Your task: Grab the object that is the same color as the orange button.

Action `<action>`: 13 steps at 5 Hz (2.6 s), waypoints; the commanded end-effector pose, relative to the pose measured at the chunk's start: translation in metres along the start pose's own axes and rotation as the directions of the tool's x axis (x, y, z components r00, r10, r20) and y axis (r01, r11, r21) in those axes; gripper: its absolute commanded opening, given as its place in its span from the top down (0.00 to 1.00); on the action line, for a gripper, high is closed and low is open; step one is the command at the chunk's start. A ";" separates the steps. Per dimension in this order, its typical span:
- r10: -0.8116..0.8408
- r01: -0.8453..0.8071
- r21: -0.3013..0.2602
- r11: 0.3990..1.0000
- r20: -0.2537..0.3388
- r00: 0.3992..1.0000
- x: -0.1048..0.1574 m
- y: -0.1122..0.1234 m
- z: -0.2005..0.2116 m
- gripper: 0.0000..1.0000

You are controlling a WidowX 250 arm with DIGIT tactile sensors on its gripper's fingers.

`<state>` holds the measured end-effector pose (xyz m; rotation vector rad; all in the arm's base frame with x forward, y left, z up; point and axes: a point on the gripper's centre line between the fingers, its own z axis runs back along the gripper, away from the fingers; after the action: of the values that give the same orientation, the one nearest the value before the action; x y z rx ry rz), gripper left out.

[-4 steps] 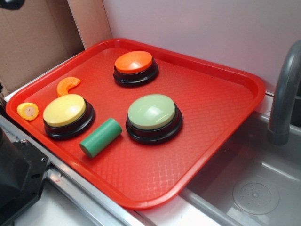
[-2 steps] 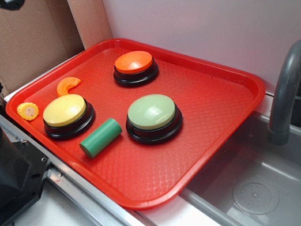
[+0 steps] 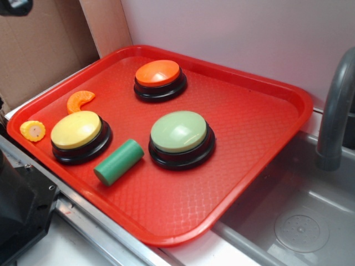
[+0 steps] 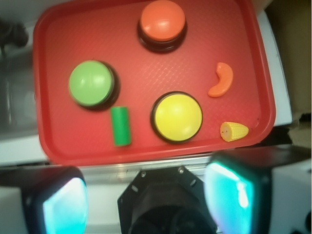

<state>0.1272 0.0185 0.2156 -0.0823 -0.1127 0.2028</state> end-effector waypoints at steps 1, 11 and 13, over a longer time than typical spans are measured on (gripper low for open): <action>0.234 -0.234 -0.024 0.972 -0.006 0.972 0.034 0.068 -0.043 0.00; 0.432 -0.437 0.120 0.891 0.064 0.900 0.073 0.126 -0.207 0.10; 0.432 -0.434 0.140 0.890 0.046 0.900 0.073 0.126 -0.211 1.00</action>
<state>0.2095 0.1390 0.0084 0.0388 -0.1127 0.6577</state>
